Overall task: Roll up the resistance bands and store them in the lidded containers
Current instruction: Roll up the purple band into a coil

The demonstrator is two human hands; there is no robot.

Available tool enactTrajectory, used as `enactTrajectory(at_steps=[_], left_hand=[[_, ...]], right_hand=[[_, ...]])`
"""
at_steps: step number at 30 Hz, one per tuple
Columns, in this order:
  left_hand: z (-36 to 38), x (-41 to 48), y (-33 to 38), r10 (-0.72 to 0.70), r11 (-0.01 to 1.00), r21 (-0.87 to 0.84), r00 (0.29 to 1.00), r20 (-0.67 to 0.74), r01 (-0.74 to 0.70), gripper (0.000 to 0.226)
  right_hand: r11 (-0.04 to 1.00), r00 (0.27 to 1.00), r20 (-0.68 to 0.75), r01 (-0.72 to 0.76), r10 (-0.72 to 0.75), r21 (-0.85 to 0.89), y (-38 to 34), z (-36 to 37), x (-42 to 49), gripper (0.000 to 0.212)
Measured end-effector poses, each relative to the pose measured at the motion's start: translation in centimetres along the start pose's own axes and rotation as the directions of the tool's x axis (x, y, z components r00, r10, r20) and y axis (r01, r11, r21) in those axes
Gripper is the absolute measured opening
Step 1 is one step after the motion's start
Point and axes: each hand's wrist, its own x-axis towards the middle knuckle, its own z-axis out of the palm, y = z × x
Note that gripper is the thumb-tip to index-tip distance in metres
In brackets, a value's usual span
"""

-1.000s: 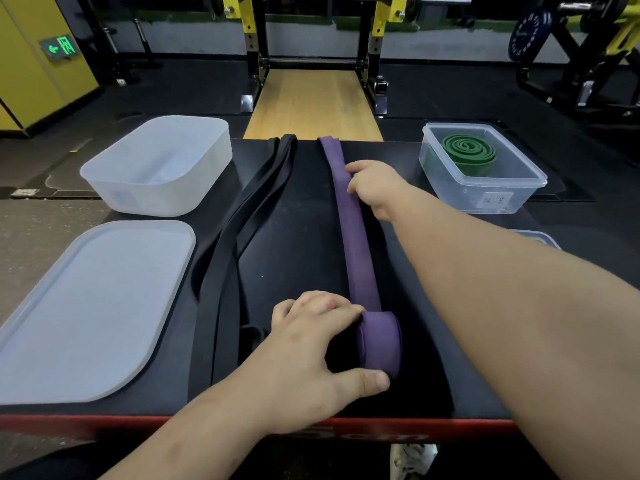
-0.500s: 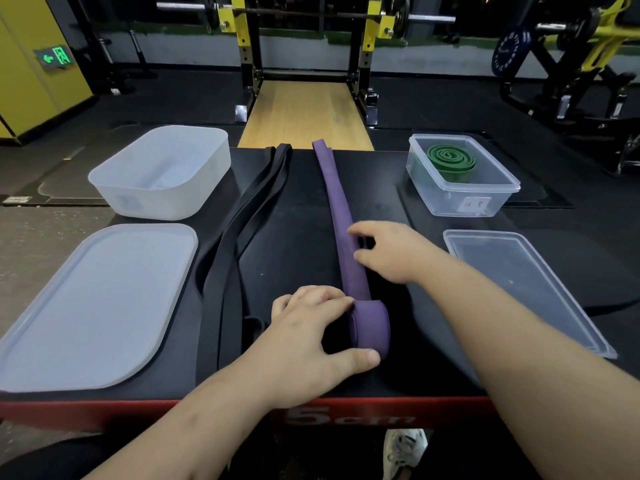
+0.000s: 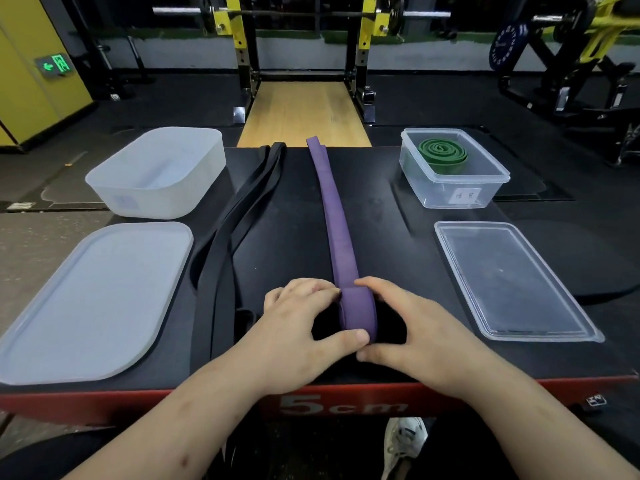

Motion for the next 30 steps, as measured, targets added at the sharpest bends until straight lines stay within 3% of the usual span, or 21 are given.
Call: enactTrajectory(at_steps=[4, 7, 13, 17, 24, 27, 30], left_hand=[[-0.2, -0.1, -0.4, -0.017, 0.999, -0.027, 0.999, 0.038, 0.018, 0.075], [-0.5, -0.4, -0.8, -0.059, 0.995, -0.081, 0.997, 0.059, 0.064, 0.09], [-0.1, -0.7, -0.9, -0.022, 0.998, -0.05, 0.999, 0.028, 0.024, 0.081], [-0.3, -0.4, -0.4, 0.003, 0.999, -0.052, 1.0, 0.011, -0.002, 0.071], [-0.5, -0.8, -0.3, -0.053, 0.993, -0.109, 0.999, 0.003, 0.053, 0.09], [-0.4, -0.7, -0.1, -0.046, 0.999, -0.024, 0.999, 0.027, 0.047, 0.09], [-0.2, -0.6, -0.2, -0.037, 0.999, -0.013, 0.999, 0.007, 0.037, 0.085]], right_hand=[[0.999, 0.999, -0.039, 0.029, -0.027, 0.038, 0.6, 0.2, 0.1, 0.09], [0.998, 0.998, -0.044, 0.042, -0.04, 0.049, 0.8, 0.2, 0.5, 0.093], [0.997, 0.997, 0.038, 0.068, -0.069, 0.02, 1.0, -0.1, -0.2, 0.084], [0.997, 0.997, 0.042, 0.069, -0.07, 0.021, 0.5, -0.4, -0.5, 0.092], [0.992, 0.996, 0.02, 0.082, -0.085, 0.091, 1.0, -0.3, 0.5, 0.076], [0.983, 0.997, 0.007, 0.074, -0.077, 0.168, 1.3, -0.3, 0.5, 0.077], [0.987, 0.996, 0.024, 0.086, -0.09, 0.132, 1.3, -0.3, 0.4, 0.078]])
